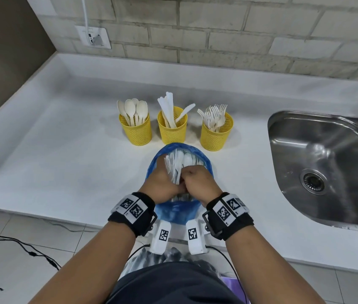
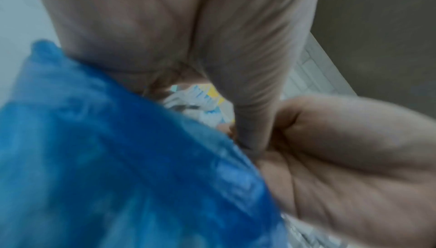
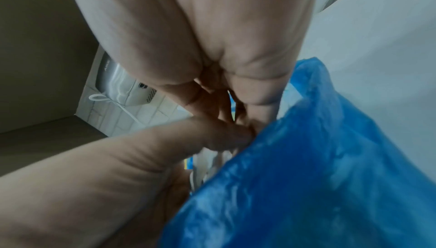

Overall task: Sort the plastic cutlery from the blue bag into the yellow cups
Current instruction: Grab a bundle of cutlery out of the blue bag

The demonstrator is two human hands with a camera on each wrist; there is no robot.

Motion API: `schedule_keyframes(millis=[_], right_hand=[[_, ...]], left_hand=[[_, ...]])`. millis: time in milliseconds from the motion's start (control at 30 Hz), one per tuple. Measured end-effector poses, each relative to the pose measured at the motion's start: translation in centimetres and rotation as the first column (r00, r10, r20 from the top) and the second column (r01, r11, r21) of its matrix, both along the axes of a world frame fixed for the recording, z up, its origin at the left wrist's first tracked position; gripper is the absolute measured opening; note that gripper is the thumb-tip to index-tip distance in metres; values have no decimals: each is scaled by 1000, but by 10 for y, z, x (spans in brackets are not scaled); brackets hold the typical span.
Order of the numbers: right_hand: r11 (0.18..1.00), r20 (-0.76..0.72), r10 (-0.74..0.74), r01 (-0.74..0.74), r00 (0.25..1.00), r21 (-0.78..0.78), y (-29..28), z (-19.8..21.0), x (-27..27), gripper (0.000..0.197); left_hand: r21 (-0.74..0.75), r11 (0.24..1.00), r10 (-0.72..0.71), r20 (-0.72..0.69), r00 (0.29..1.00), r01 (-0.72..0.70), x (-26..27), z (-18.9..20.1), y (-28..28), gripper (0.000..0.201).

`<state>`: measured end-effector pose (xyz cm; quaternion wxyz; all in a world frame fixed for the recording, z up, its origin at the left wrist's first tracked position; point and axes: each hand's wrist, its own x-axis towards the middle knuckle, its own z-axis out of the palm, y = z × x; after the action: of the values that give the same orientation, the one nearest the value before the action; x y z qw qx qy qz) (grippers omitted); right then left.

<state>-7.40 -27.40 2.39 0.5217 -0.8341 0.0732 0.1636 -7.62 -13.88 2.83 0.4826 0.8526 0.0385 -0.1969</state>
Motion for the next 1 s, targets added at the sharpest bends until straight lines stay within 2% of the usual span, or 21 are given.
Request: schedule_keyframes(millis=[167, 267, 400, 633, 767, 833, 933, 1000], right_hand=[[994, -31, -46, 49, 998, 96, 3, -1, -6, 31], [981, 14, -135, 132, 991, 139, -4, -8, -9, 36], [943, 53, -283, 267, 958, 200, -18, -12, -9, 36], [968, 49, -224, 216, 973, 129, -36, -12, -10, 28], [963, 48, -223, 212, 974, 165, -34, -6, -7, 15], [932, 45, -262, 241, 964, 271, -32, 3, -4, 25], [806, -20, -276, 242, 961, 540, -32, 14, 5, 49], [766, 10, -274, 211, 962, 607, -30, 25, 10, 49]], left_hand=[[84, 996, 32, 1, 999, -32, 0, 1, -7, 98], [111, 992, 56, 3, 998, -56, 1, 0, -8, 106], [165, 981, 97, 14, 995, -97, 4, -3, -8, 95], [114, 983, 134, 99, 986, -145, -2, -4, -5, 87], [36, 992, 116, 149, 982, -122, -6, -2, -5, 86], [-1, 997, 79, 176, 981, -81, -7, 1, -6, 82], [-9, 1000, 22, 223, 975, -20, -9, 5, -9, 79], [-22, 1000, -9, 251, 968, 15, -7, 7, -10, 78]])
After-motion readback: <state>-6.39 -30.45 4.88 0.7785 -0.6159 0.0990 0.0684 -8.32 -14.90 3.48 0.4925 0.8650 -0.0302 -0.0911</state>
